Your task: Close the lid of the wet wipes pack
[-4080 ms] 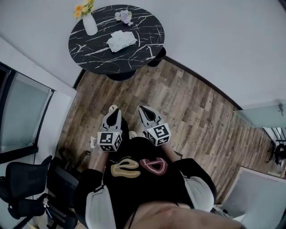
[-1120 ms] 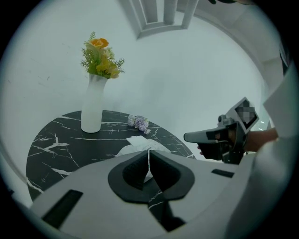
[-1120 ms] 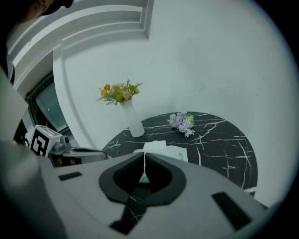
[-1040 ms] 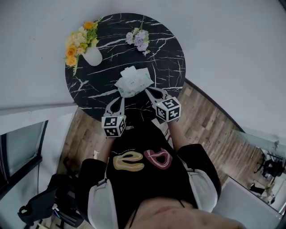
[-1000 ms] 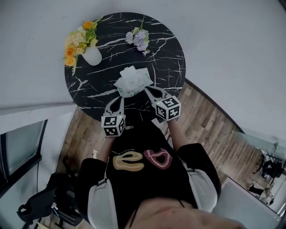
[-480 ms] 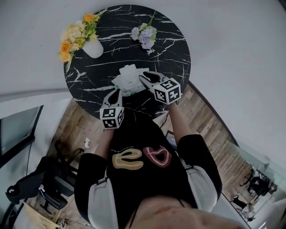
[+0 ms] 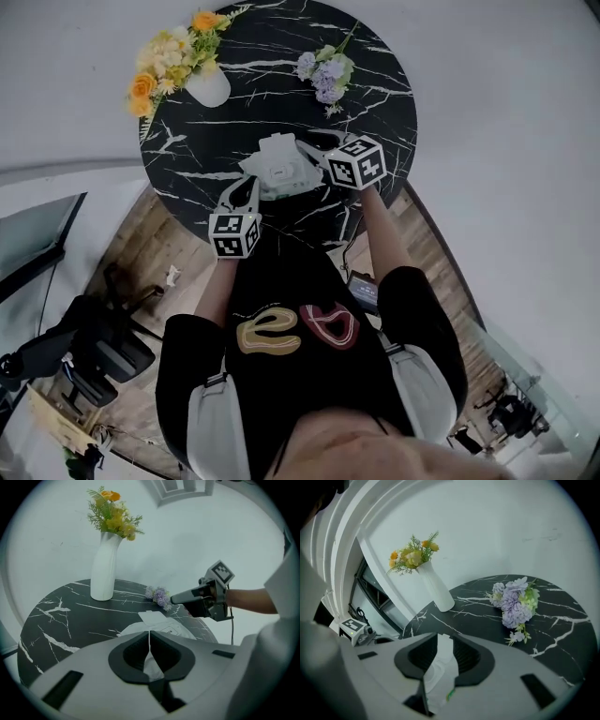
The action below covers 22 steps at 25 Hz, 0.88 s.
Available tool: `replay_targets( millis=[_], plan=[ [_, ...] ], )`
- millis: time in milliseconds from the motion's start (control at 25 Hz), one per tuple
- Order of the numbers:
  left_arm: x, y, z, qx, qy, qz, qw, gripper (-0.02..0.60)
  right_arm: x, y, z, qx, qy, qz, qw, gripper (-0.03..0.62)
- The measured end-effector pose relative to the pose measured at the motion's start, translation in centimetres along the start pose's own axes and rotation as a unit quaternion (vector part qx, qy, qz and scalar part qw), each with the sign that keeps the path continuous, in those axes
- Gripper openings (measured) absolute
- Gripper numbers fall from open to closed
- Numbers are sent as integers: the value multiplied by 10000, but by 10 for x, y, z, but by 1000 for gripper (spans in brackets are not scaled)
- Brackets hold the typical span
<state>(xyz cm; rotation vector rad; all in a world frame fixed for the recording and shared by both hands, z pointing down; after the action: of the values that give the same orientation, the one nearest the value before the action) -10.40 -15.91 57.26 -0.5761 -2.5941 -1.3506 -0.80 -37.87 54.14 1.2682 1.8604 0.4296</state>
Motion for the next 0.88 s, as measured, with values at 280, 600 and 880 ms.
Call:
replay_targets(
  millis=[280,600,880],
  plan=[
    [2,1,-10,18,-178,179,9997,21,-34,-10,-27,465,-218,-252,9984,109],
    [5,4,-14,106,-387,294,9988,21,-53,-11,-53,911,-800,-595,9908,107],
    [9,11,-15,331,-536,421,9971,21,-54,-5,-63,1113,-1191,-617,9847,59]
  ],
)
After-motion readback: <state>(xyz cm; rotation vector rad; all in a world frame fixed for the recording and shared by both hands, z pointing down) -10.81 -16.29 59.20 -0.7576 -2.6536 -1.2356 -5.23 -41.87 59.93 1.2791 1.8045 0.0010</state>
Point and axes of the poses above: the fingertips, and each gripper's own axes: z backward along the fingers, x to its left, y out of its underside, the point moved 9 cm from there along z, backward along the fingers, and after that the axes turned 1 degree about -z, right-handed, at the moved point
